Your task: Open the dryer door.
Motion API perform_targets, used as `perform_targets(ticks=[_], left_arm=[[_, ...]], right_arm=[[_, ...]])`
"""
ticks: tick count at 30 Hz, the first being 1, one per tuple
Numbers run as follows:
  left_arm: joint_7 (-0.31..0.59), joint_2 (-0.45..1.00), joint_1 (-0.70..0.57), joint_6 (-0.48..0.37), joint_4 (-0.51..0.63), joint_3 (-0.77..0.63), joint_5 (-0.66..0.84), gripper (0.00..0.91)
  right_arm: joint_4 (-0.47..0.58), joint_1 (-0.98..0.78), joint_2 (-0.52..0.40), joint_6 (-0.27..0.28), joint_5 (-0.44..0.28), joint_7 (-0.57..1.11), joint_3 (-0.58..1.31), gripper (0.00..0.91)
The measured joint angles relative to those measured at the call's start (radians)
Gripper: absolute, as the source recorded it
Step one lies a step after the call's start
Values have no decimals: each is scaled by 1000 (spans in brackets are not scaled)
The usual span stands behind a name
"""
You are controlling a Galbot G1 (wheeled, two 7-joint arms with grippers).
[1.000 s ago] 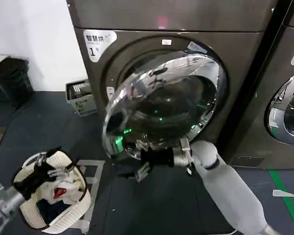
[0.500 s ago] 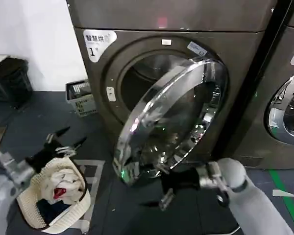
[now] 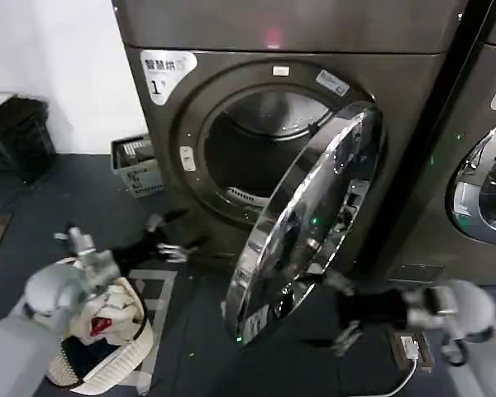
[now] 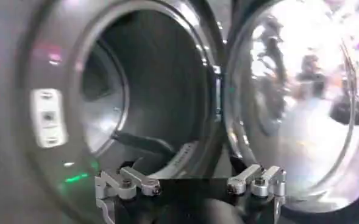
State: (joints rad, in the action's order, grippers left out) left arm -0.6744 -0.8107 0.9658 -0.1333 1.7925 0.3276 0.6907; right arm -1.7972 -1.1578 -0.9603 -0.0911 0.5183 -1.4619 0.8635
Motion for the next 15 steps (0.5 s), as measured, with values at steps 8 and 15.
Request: perform_targets(ticks=[8, 15], left_arm=[[-16, -46, -165, 15, -35, -215, 1, 907], [-42, -87, -256, 21, -45, -348, -3, 907]], right_arm=[[109, -50, -25, 35, 33, 45, 272, 907], [149, -108, -71, 30, 155, 292, 518, 907]])
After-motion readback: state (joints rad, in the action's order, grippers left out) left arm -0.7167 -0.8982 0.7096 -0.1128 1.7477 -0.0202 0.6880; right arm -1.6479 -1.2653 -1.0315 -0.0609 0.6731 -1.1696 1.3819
